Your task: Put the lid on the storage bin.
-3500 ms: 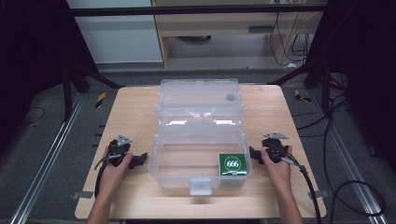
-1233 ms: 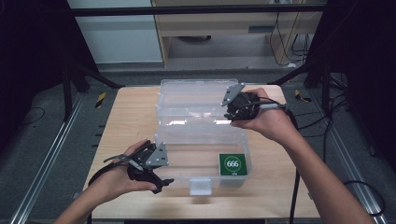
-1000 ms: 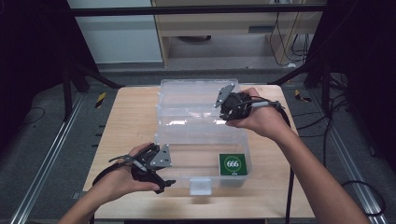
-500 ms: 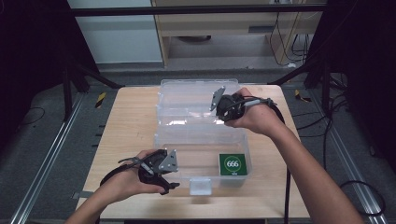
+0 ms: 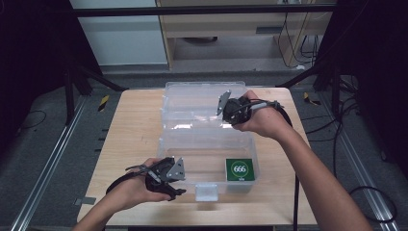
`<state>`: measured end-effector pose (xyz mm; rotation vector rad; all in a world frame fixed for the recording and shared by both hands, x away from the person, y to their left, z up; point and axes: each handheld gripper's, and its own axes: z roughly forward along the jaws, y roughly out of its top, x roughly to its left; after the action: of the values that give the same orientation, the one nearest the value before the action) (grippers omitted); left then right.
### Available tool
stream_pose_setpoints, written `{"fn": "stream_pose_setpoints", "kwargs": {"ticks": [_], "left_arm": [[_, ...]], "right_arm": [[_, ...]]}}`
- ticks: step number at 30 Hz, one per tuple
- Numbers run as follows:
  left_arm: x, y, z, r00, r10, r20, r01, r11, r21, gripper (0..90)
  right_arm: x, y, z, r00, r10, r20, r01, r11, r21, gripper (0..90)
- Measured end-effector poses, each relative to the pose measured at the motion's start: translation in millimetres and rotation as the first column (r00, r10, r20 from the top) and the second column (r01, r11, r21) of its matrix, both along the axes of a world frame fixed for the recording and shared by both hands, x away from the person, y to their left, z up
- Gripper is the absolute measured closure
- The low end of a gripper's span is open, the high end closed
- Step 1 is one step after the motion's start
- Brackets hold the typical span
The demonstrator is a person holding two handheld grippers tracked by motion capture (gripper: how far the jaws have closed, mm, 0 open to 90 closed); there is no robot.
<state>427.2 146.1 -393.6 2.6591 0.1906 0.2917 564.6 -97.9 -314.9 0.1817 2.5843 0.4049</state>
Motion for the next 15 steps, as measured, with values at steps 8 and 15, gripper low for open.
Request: {"fn": "stream_pose_setpoints", "kwargs": {"ticks": [8,15], "left_arm": [[-1.4,-1.7,-2.2,0.9998,-0.009,-0.015,0.009,0.9995,0.031,52.3],[-1.9,-2.3,-7.0,0.9998,-0.002,-0.022,0.004,0.9983,0.058,66.3]], "right_arm": [[-0.7,2.1,-0.1,0.9998,0.014,0.014,-0.014,0.9993,-0.034,75.3],[-0.3,2.3,-0.4,0.9994,0.028,0.020,-0.027,0.9989,-0.038,75.7]]}}
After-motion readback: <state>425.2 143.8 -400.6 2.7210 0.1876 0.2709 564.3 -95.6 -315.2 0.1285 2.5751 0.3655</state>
